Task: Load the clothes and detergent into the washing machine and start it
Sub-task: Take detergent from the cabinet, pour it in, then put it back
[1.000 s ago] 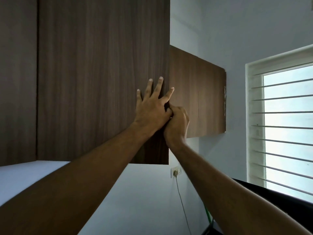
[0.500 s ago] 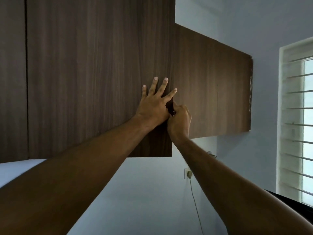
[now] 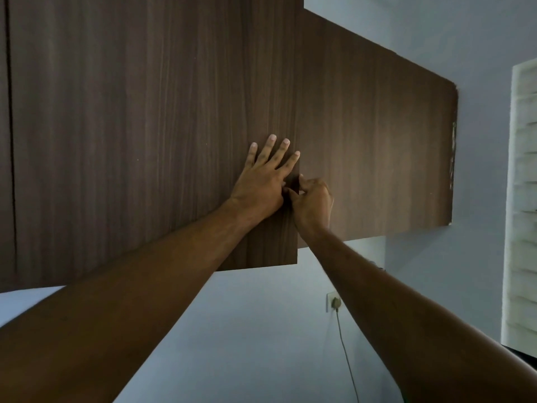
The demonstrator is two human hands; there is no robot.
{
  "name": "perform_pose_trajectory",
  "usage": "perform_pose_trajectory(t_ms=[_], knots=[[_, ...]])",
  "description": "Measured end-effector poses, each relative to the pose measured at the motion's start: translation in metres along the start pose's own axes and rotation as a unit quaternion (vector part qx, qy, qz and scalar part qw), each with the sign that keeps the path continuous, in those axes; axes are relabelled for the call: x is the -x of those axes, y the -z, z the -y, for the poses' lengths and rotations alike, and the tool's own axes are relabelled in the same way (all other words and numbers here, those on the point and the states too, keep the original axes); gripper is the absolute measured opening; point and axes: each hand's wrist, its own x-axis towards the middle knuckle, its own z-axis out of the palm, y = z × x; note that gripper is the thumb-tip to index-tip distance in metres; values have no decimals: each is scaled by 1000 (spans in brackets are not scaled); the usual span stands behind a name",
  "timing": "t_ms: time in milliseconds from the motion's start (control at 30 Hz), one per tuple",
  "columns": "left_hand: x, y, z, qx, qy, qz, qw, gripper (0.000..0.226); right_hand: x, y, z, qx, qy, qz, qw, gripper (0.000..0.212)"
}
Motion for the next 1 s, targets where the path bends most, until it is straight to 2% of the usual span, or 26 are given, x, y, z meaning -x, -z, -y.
perform_pose_trajectory(t_ms=[167, 400, 833, 933, 1000], knots=[[-1, -15, 11, 23, 1, -12, 1000, 80, -8, -13, -13, 30, 23, 31, 999, 18], [-7, -35, 20, 67, 27, -35, 997, 63, -9, -32, -31, 22, 30, 40, 998, 20], [-10, -66, 26, 17, -10, -74, 997, 65, -8, -43, -50, 49, 75, 63, 994, 25], [-10, -63, 20, 86, -20, -92, 992, 63, -6, -32, -50, 89, 85, 58, 991, 33], [-7, -62, 14, 165, -12, -132, 977, 55, -7, -22, -50, 102, 71, 45, 991, 35]])
